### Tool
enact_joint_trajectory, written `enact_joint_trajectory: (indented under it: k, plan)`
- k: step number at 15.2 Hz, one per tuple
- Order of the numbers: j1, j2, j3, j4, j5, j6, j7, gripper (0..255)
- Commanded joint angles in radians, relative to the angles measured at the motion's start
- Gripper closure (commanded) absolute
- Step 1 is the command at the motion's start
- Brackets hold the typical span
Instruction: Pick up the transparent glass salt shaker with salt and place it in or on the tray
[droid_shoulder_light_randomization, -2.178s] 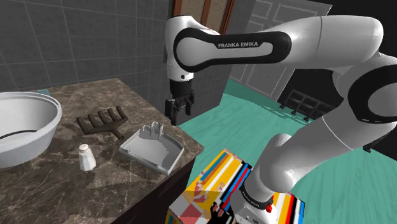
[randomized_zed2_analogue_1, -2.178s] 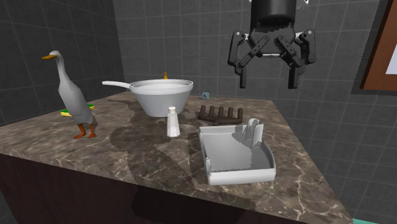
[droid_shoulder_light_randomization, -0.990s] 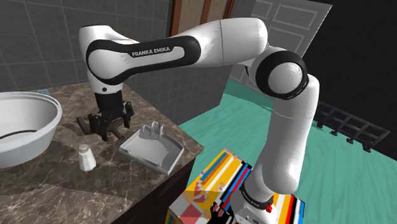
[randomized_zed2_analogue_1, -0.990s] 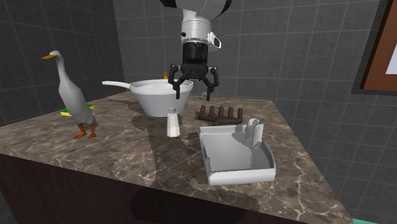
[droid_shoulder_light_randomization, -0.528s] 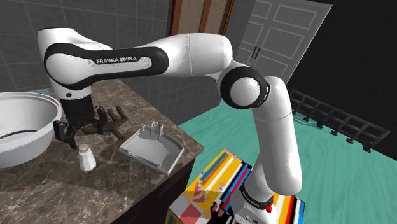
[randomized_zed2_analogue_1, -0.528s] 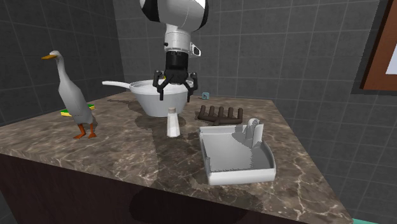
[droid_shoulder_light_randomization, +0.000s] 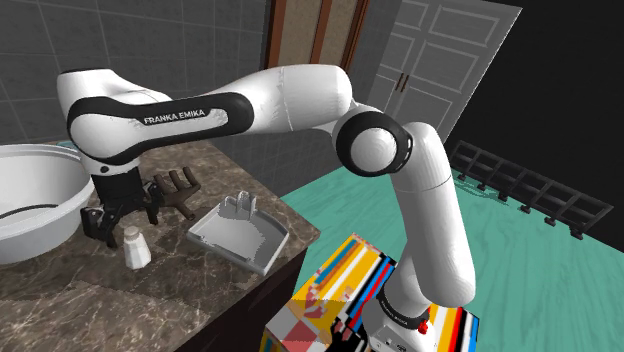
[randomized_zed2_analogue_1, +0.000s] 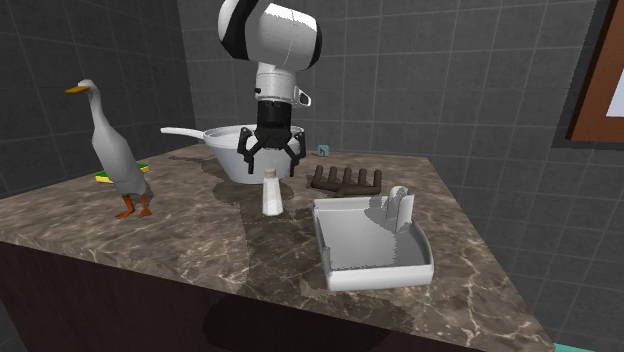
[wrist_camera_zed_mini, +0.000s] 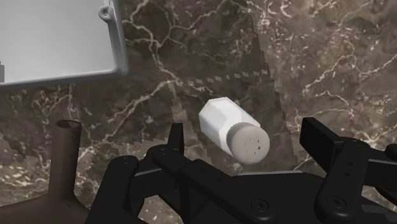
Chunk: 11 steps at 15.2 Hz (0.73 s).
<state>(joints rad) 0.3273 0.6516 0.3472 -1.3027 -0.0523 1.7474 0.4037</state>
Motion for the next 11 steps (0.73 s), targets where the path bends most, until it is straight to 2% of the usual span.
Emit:
enact_joint_trajectory:
  k: [1, 8, 9, 11]
  plan:
    - [-0.001, -0.002, 0.0, -0.022, 0.0, 0.021, 0.001, 0]
    - [-0.001, -0.002, 0.0, -0.021, 0.0, 0.02, 0.001, 0]
    - [-0.001, -0.002, 0.0, -0.021, 0.0, 0.02, 0.001, 255]
    - [-0.001, -0.002, 0.0, -0.021, 0.0, 0.02, 0.001, 255]
